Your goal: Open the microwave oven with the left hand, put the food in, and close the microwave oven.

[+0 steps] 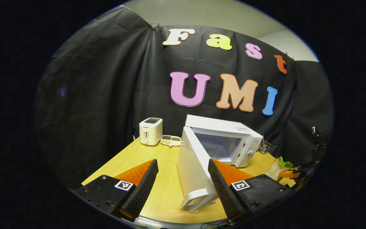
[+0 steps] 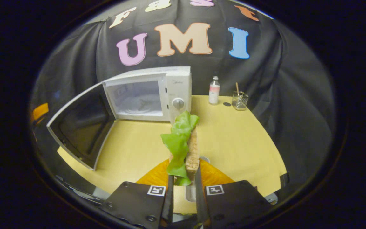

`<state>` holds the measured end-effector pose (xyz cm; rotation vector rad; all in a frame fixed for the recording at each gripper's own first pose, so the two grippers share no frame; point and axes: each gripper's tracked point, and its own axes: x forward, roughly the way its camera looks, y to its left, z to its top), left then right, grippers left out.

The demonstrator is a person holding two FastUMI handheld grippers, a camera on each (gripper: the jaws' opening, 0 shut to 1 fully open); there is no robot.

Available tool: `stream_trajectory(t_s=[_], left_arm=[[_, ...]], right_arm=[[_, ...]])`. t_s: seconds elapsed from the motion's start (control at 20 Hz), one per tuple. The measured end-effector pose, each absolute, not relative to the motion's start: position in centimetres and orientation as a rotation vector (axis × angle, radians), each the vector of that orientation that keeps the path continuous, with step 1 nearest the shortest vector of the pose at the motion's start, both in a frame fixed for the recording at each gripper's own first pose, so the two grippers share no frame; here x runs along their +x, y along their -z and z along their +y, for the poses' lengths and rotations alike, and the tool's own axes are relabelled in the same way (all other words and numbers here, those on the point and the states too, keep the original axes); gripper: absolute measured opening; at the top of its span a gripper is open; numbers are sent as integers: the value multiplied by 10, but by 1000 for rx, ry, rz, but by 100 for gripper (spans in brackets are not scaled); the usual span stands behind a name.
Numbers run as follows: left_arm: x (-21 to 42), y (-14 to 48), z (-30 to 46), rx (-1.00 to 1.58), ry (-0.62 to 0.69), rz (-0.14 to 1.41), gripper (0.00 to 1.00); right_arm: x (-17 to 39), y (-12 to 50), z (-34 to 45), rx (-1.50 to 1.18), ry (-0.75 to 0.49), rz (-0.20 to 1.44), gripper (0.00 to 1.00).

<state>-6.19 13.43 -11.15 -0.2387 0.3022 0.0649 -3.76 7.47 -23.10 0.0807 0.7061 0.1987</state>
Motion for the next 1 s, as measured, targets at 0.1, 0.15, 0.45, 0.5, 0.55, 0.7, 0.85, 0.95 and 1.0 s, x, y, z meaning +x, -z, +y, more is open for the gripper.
stream_trajectory(t_s=[0.1,0.15,0.45,0.5,0.55,0.7,0.85,0.95,1.0], left_arm=[[-62,113,139,-223,-66,297,96],[-63,114,144,-217,-72,293,96],[-74,112,155,-268,-87,237,96],[-75,113,156,-278,-87,236,96],[-77,118,158,-278,-90,245,96],[-85,121,161,-258,-63,258,96],[-93,124,160,-251,-20,269,96],[-96,126,164,-247,-16,275,96],[-98,126,166,-252,-15,273,96]], right_arm=[[-28,217,101,143,-242,712,31],[-25,210,112,173,-264,717,31],[3,199,177,306,-356,775,31],[9,200,187,325,-354,783,31],[15,201,197,353,-349,801,31],[30,201,236,462,-326,851,31],[50,196,277,518,-318,851,31],[59,199,301,549,-311,862,31],[63,203,313,577,-301,865,31]])
